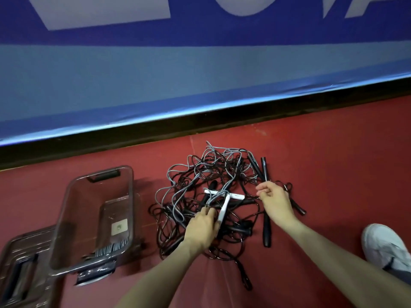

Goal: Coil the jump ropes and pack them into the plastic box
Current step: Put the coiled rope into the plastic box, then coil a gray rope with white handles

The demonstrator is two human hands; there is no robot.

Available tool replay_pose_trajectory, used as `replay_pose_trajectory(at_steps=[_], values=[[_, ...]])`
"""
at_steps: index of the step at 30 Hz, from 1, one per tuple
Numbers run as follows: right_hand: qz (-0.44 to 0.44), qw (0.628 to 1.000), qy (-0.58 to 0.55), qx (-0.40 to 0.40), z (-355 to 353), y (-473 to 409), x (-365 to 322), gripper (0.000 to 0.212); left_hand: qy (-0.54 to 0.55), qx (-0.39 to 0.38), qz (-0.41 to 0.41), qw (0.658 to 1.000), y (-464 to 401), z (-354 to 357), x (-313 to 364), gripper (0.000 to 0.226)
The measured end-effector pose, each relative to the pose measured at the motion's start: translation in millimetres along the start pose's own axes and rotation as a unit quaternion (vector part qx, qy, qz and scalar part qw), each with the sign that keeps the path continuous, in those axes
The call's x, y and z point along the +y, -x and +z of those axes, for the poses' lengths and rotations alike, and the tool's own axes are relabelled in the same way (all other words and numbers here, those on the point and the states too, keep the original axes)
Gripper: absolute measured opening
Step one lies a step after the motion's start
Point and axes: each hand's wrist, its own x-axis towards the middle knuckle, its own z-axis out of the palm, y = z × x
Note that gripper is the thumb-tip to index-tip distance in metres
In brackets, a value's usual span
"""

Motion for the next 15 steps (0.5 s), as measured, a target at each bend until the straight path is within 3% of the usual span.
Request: replay_pose_trajectory(at_steps=[7, 12, 15], values=[[0.028, 1.000, -0.012, 0.004, 14, -16, 15, 0.026, -0.120, -0.036, -0.013, 0.992, -14, 18, 13, 0.049], [0.037, 0.999, -0.031, 0.024, 14, -26, 11, 0.032, -0.091, -0.047, -0.047, 0.994, -17, 15, 16, 0.031], [0.035, 0.999, -0.026, 0.027, 15, -31, 8, 0.028, -0.007, -0.056, -0.062, 0.996, -18, 8, 13, 0.029]])
